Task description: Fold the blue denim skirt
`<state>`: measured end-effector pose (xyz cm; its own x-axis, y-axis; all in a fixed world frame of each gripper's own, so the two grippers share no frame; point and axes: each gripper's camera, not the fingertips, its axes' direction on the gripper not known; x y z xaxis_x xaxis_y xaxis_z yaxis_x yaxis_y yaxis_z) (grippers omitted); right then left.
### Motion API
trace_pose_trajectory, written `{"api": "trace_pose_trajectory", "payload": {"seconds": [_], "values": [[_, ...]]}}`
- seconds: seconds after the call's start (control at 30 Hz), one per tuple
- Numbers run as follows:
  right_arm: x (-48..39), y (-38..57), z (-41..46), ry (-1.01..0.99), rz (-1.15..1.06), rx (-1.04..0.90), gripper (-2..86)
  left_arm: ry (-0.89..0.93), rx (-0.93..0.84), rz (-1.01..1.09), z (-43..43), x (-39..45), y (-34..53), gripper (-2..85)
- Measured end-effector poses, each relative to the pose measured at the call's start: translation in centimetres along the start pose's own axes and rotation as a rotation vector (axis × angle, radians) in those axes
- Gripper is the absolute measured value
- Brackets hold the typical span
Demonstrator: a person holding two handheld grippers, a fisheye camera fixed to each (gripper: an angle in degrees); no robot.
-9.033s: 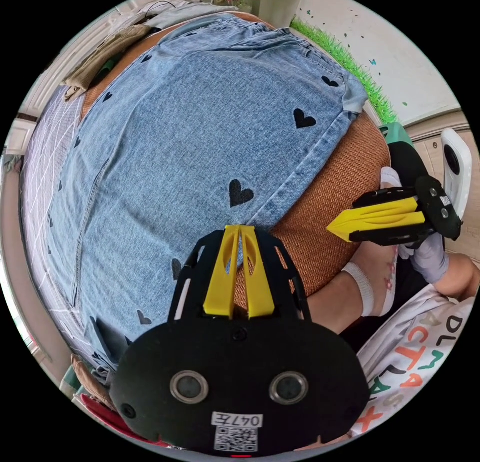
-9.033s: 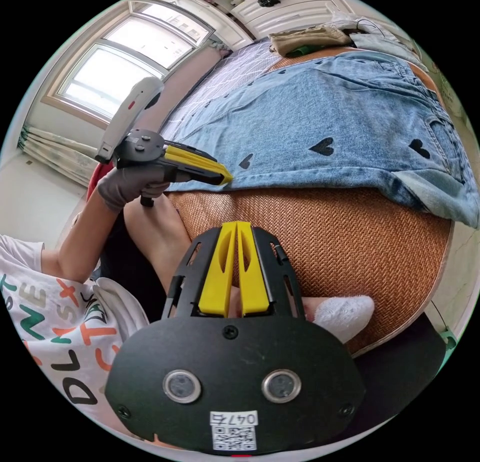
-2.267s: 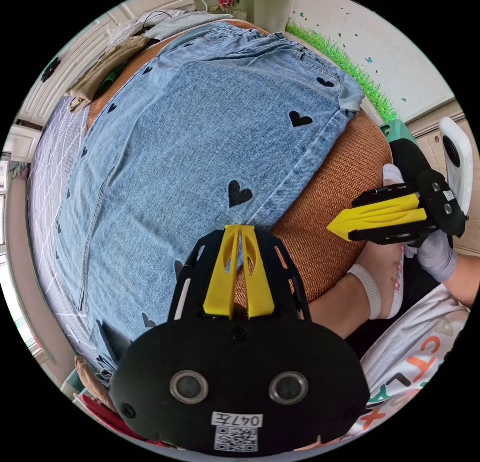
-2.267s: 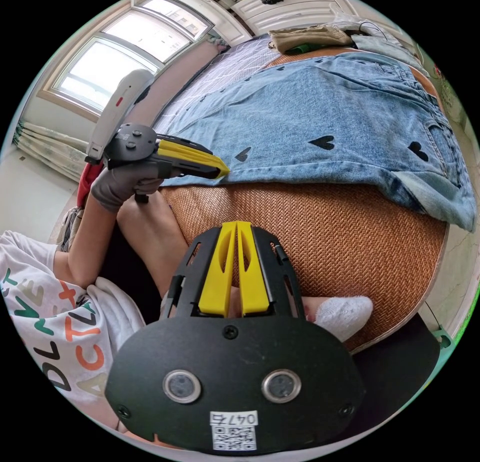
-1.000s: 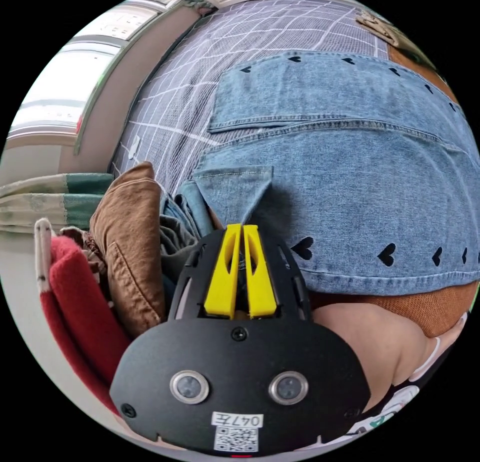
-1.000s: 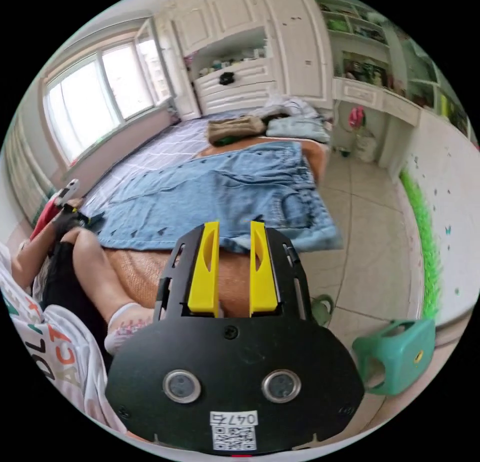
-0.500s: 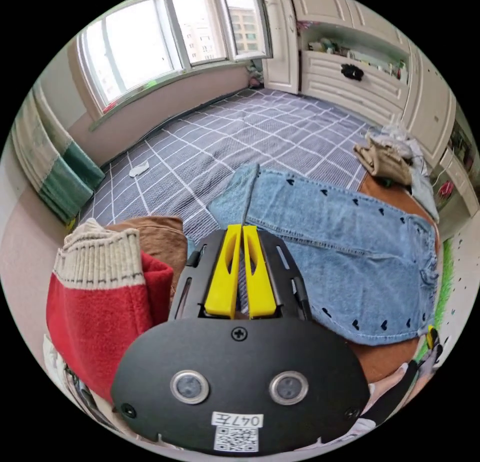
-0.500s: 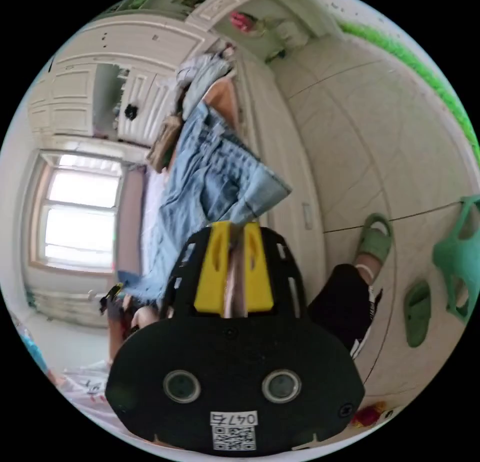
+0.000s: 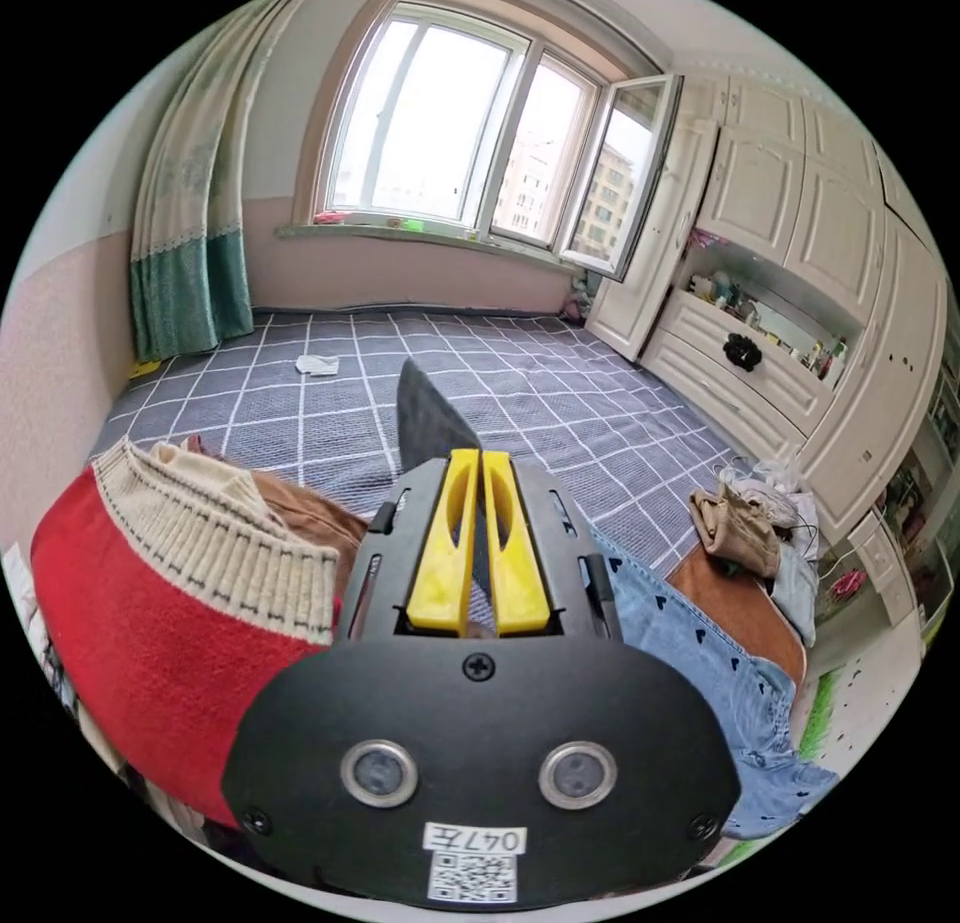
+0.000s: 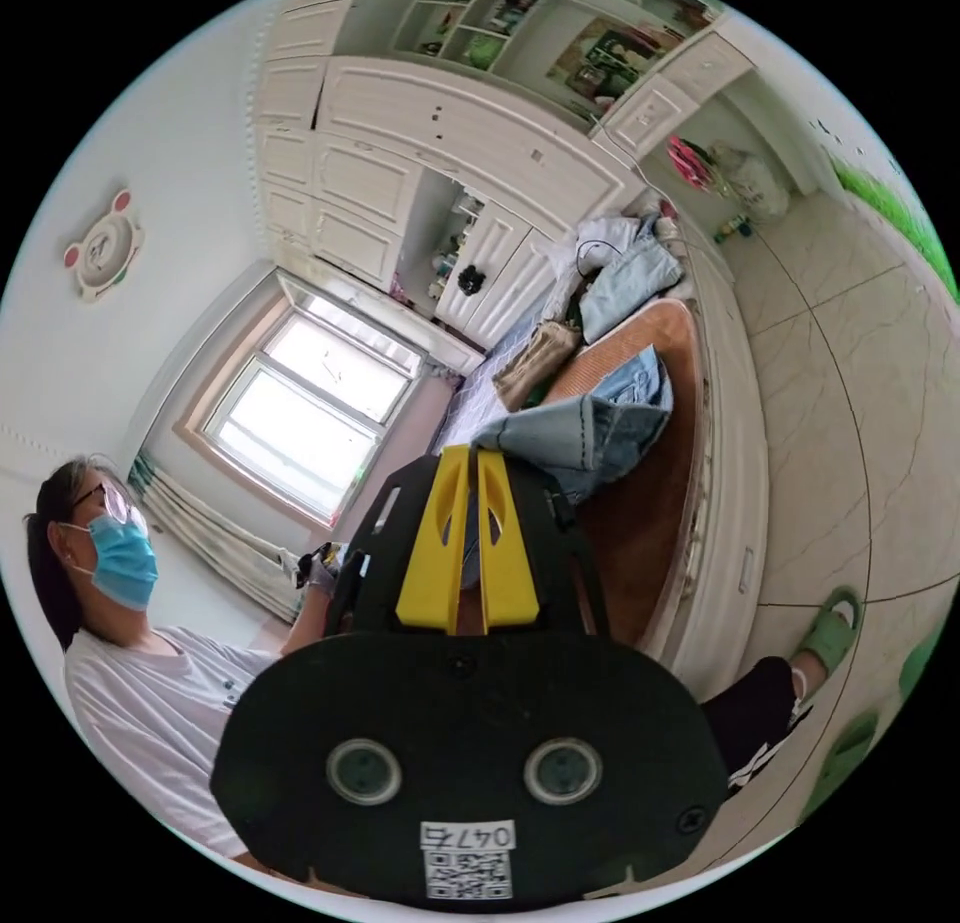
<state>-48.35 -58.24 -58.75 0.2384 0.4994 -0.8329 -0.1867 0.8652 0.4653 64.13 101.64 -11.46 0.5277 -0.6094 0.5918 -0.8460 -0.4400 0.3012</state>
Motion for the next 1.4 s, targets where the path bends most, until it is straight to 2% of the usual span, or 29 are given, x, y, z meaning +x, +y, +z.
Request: {"api": "trace_pose_trajectory", "payload": {"seconds": [0.17,0.37,0.43,0.6,0.67,0.7,0.77,0.87,0.97,1.07,1.13,1.23,1.33,1.4], "values": [[1.4,-4.0,5.7,0.056,0.104,-0.013,-0.9,-0.046,-0.079,-0.006,10.3,2.9,-2.6,-1.0],[3.4,-12.7,16.8,0.143,0.143,0.007,-0.9,-0.157,-0.218,0.089,29.1,10.9,-6.8,-1.0],[4.5,-16.1,22.5,0.229,0.137,-0.026,-0.9,-0.236,-0.286,0.155,37.5,14.7,-7.2,-0.8],[8.5,-19.5,33.0,0.438,0.180,-0.118,-0.4,-0.320,-0.442,0.193,51.2,17.9,-5.5,0.3],[10.4,-19.3,34.9,0.432,0.236,-0.090,0.9,-0.302,-0.455,0.204,53.8,17.9,-4.5,1.8],[11.3,-19.0,35.6,0.418,0.251,-0.055,2.7,-0.308,-0.469,0.236,55.2,18.0,-4.1,7.3],[12.1,-18.7,36.6,0.400,0.225,-0.044,11.9,-0.317,-0.519,0.315,56.9,17.7,-3.5,13.6],[11.5,-18.3,36.7,0.324,0.151,-0.043,15.6,-0.269,-0.498,0.330,54.5,14.1,-3.5,16.2],[7.6,-16.8,33.9,0.318,0.015,-0.032,14.2,-0.136,-0.423,0.213,46.0,8.1,-3.4,14.2],[3.9,-13.6,30.1,0.419,-0.048,-0.041,12.0,0.071,-0.463,0.145,35.5,3.9,-0.2,13.6],[2.8,-10.3,27.7,0.490,-0.005,-0.063,11.5,0.252,-0.507,0.123,27.2,2.1,4.0,13.4],[3.9,-6.9,26.3,0.507,0.112,-0.099,11.5,0.438,-0.544,0.065,19.2,-0.4,9.3,13.2],[6.3,-5.4,26.8,0.426,0.246,-0.092,11.7,0.491,-0.554,0.021,14.5,-3.5,14.1,12.8],[7.3,-5.7,27.9,0.365,0.290,-0.078,11.3,0.456,-0.555,0.038,13.3,-5.3,16.2,12.7]]}}
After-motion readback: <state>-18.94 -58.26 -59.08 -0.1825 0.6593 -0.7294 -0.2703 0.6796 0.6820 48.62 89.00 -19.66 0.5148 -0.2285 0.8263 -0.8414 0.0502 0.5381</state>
